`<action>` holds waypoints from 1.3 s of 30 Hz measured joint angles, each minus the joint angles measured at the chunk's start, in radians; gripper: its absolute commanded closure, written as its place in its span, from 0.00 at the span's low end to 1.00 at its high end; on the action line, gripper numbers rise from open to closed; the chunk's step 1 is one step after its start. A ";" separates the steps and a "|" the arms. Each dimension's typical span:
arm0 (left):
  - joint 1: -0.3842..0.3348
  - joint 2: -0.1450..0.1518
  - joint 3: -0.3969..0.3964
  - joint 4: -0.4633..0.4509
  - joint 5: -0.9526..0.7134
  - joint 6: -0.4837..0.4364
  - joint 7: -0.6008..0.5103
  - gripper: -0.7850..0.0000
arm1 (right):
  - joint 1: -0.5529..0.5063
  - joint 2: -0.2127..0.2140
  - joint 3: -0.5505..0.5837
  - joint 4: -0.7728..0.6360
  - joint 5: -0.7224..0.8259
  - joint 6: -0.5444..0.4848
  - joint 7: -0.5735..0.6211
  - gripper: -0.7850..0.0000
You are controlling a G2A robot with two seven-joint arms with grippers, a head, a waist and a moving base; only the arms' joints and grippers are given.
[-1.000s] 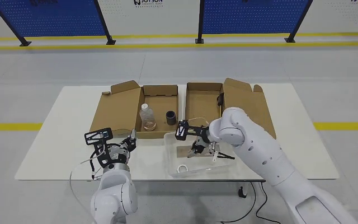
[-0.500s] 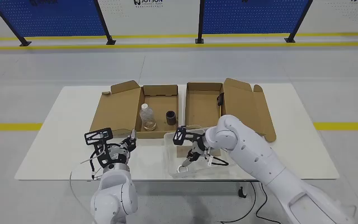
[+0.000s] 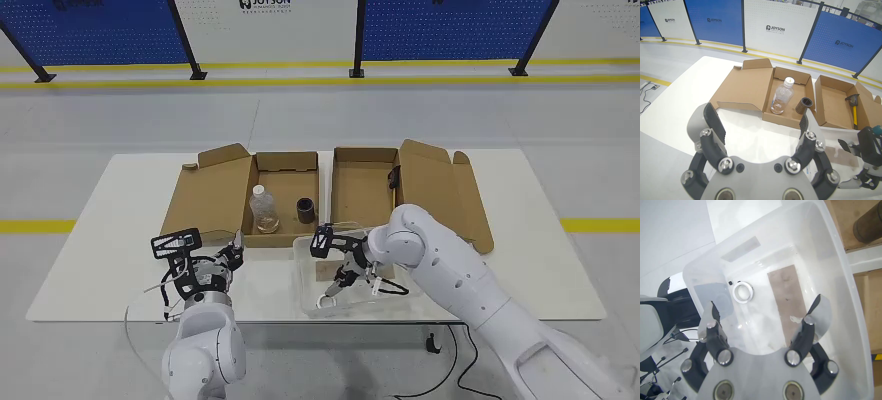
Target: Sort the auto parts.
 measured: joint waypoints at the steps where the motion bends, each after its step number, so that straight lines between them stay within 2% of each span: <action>1: 0.000 0.000 0.000 0.000 0.000 0.000 0.000 0.00 | -0.002 0.000 -0.002 -0.006 -0.006 0.003 -0.004 0.00; 5: 0.000 0.000 0.000 0.000 0.000 0.000 0.000 0.00 | -0.014 -0.004 -0.027 -0.054 -0.057 0.062 0.016 0.00; 13: 0.000 0.000 0.000 0.000 0.000 0.000 0.000 0.00 | -0.028 -0.021 -0.063 -0.155 -0.057 0.325 0.152 0.00; 20: 0.000 0.000 0.000 0.000 0.000 0.000 0.000 0.00 | -0.028 -0.030 -0.080 -0.201 -0.090 0.436 0.213 0.00; 21: 0.000 0.000 0.000 0.000 0.000 0.000 0.000 0.00 | -0.029 -0.031 -0.080 -0.203 -0.093 0.443 0.217 0.03; 23: 0.000 0.000 0.000 0.000 0.000 0.000 0.000 0.00 | -0.031 -0.031 -0.080 -0.204 -0.097 0.453 0.224 0.31; 24: 0.000 0.000 0.000 0.000 0.000 0.000 0.000 0.00 | -0.033 -0.031 -0.079 -0.203 -0.100 0.455 0.225 0.38; 26: 0.000 0.000 0.000 0.000 0.000 0.000 0.000 0.00 | -0.036 -0.030 -0.076 -0.200 -0.106 0.455 0.227 0.35; 28: 0.000 0.000 0.000 0.000 0.000 0.000 0.000 0.00 | -0.039 -0.028 -0.072 -0.197 -0.114 0.458 0.228 0.21; 31: 0.000 0.000 0.000 0.000 0.000 0.000 0.000 0.00 | -0.045 -0.028 -0.070 -0.196 -0.121 0.463 0.234 0.30; 35: 0.000 0.000 0.000 0.000 0.000 0.000 0.000 0.00 | -0.048 -0.029 -0.072 -0.187 -0.126 0.461 0.247 0.29; 37: 0.000 0.000 0.000 0.000 0.000 0.000 0.000 0.00 | -0.048 -0.031 -0.076 -0.176 -0.129 0.460 0.249 0.25; 39: 0.000 0.000 0.000 0.000 0.000 0.000 0.000 0.00 | -0.048 -0.033 -0.079 -0.168 -0.141 0.472 0.246 0.29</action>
